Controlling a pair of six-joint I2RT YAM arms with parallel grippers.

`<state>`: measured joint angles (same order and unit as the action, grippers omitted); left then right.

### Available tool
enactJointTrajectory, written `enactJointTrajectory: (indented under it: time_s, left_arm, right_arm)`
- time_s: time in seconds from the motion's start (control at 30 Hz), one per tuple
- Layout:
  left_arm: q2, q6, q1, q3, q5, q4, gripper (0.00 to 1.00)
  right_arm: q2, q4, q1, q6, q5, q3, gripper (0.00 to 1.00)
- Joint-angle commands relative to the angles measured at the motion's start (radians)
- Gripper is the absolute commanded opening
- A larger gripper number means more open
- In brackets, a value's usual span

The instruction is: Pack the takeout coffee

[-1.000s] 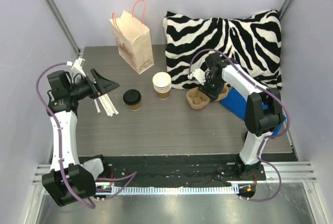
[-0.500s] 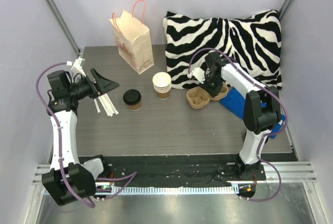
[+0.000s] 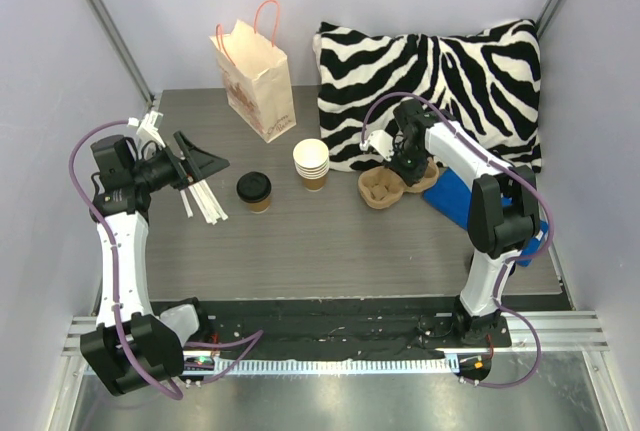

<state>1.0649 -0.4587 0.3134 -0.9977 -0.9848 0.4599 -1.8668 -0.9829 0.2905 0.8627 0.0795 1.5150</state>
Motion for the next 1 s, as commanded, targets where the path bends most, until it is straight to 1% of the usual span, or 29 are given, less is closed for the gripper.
enactJointTrajectory:
  time_s: [0.0, 0.23, 0.33, 0.37, 0.4, 0.47, 0.5, 0.53, 0.57, 0.8, 0.97]
  left_arm:
    - [-0.009, 0.015, -0.005, -0.001, 0.006, -0.049, 0.83]
    - [-0.01, 0.014, -0.005, -0.001, 0.005, -0.049, 0.83]
    - [-0.011, 0.014, -0.005, -0.001, 0.003, -0.049, 0.83]
    - [-0.013, 0.012, -0.005, -0.001, 0.005, -0.049, 0.83]
    - [-0.011, 0.012, -0.004, -0.001, 0.003, -0.049, 0.83]
    - [-0.013, 0.011, -0.005, -0.001, 0.003, -0.049, 0.83]
    - [-0.014, 0.011, -0.004, -0.001, 0.003, -0.049, 0.83]
    - [-0.014, 0.011, -0.005, -0.002, 0.005, -0.049, 0.83]
    - [-0.016, 0.011, -0.005, -0.001, 0.006, -0.049, 0.83]
    - [-0.006, 0.012, -0.005, -0.004, 0.008, -0.049, 0.83]
    - [0.0, 0.015, -0.005, -0.004, 0.009, -0.05, 0.83]
  right_arm:
    - [0.078, 0.004, -0.004, 0.006, 0.005, 0.04, 0.01]
    - [0.141, -0.011, -0.004, -0.008, 0.034, 0.063, 0.01]
    - [0.121, -0.046, -0.004, -0.001, 0.023, 0.08, 0.01]
    - [0.107, -0.059, -0.004, -0.005, 0.011, 0.089, 0.04]
    - [0.095, -0.075, -0.004, -0.001, 0.0, 0.097, 0.19]
    - [0.077, -0.082, -0.005, 0.009, -0.014, 0.088, 0.35]
    - [0.077, -0.077, -0.005, 0.013, -0.012, 0.082, 0.47]
    - [0.075, -0.065, -0.005, 0.016, -0.007, 0.071, 0.5]
    - [0.069, -0.059, -0.005, 0.016, -0.009, 0.07, 0.52]
    - [0.015, -0.054, -0.007, 0.025, -0.014, 0.074, 0.44]
    - [0.0, -0.045, -0.007, 0.03, -0.009, 0.06, 0.43]
